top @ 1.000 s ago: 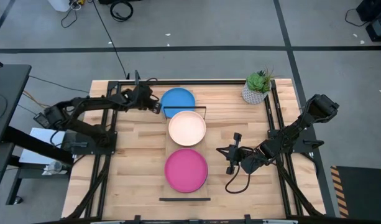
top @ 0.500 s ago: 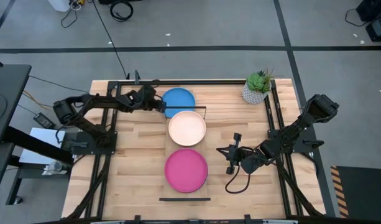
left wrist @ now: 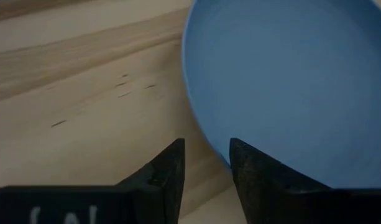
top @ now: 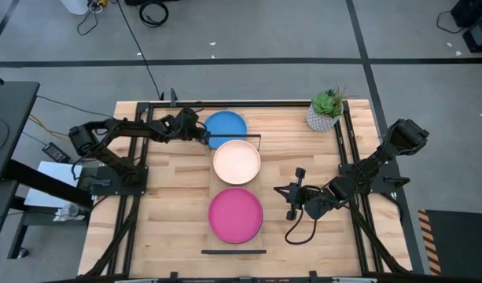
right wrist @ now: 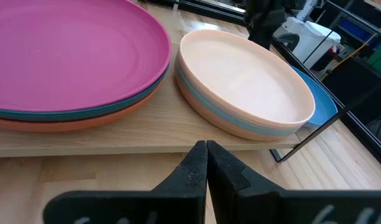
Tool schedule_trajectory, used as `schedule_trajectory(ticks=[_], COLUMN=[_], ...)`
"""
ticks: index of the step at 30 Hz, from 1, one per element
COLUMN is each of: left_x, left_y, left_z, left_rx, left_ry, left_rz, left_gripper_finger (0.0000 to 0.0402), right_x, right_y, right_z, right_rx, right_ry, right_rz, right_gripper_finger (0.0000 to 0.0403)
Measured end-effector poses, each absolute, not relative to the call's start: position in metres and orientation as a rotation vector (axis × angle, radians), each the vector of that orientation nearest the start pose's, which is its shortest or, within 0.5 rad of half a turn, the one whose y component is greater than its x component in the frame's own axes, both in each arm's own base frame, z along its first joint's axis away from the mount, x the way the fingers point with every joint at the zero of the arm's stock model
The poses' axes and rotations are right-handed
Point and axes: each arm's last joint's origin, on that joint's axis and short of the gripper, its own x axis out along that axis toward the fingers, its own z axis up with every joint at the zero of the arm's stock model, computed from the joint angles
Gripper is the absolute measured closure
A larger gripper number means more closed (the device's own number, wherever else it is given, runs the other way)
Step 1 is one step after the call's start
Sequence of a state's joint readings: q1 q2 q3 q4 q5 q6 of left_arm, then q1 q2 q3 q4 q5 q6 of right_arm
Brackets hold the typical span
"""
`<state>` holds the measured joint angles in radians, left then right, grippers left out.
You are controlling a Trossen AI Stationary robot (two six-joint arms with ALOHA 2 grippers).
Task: Place and stack plates onto a shelf
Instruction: Stack the blue plate on top of the pink plate on the shelf
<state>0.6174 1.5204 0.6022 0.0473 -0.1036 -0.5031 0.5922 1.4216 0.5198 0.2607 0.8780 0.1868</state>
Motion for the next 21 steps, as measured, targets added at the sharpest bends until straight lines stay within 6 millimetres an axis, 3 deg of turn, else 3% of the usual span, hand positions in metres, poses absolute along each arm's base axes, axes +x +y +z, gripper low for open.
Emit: schedule_trajectory(ticks=[12, 21], left_x=[0.21, 0.2075], left_y=[0.1528, 0.1511], left_z=[0.1309, 0.1295], left_rx=[-0.636, -0.634], left_ry=[0.78, 0.819], left_rz=[0.868, 0.868], left_gripper_finger=[0.031, 0.0394], right_x=[0.2189, 0.2189], right_y=[0.1205, 0.1205], right_z=[0.158, 0.158], right_rx=[-0.252, -0.252], right_ry=[0.448, 0.448], right_rz=[-0.316, -0.316], right_gripper_finger=[0.0389, 0.0389])
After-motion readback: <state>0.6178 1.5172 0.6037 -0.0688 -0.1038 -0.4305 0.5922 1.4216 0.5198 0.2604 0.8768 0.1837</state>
